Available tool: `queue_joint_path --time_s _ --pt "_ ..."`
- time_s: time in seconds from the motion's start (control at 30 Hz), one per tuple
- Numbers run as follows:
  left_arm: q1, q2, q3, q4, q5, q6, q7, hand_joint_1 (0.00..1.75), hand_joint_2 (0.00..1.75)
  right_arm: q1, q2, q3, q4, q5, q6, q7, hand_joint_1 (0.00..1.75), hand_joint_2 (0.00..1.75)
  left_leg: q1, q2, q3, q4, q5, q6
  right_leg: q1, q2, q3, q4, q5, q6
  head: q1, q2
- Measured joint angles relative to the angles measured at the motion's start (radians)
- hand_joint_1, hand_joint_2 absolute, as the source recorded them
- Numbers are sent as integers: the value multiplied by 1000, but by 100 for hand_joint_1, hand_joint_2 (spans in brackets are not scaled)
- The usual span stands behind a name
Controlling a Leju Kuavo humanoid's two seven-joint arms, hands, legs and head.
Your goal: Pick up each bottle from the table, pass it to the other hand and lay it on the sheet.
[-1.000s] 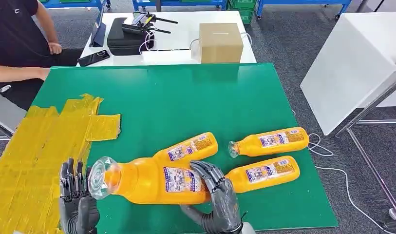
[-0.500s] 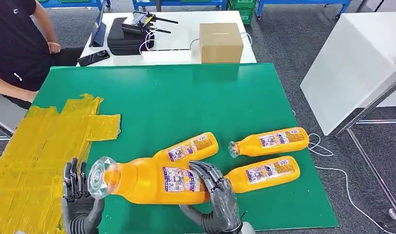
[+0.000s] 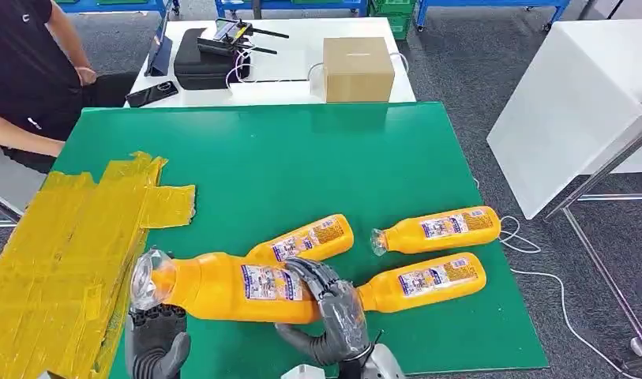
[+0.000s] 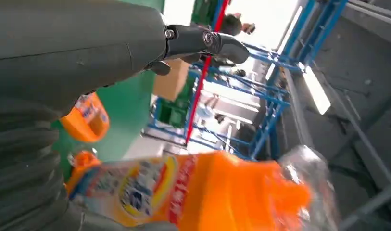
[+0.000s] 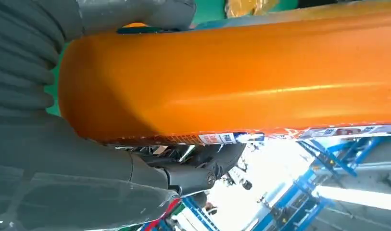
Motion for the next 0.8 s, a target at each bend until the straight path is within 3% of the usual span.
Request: queue_joint_path --time_s 0.4,0.6,0.8 --pt "1 0 0 -13 17 -24 0 0 175 -26 10 10 51 49 67 0 175 175 0 0 0 0 0 0 0 0 0 0 0 0 0 0" --pt "-2 0 5 -13 -15 -4 0 0 175 -90 21 73 144 102 159 -3 175 175 0 0 0 0 0 0 0 0 0 0 0 0 0 0" --pt "-1 0 21 -8 -42 -14 0 0 175 -145 40 116 209 103 176 -8 175 175 0 0 0 0 0 0 0 0 0 0 0 0 0 0"
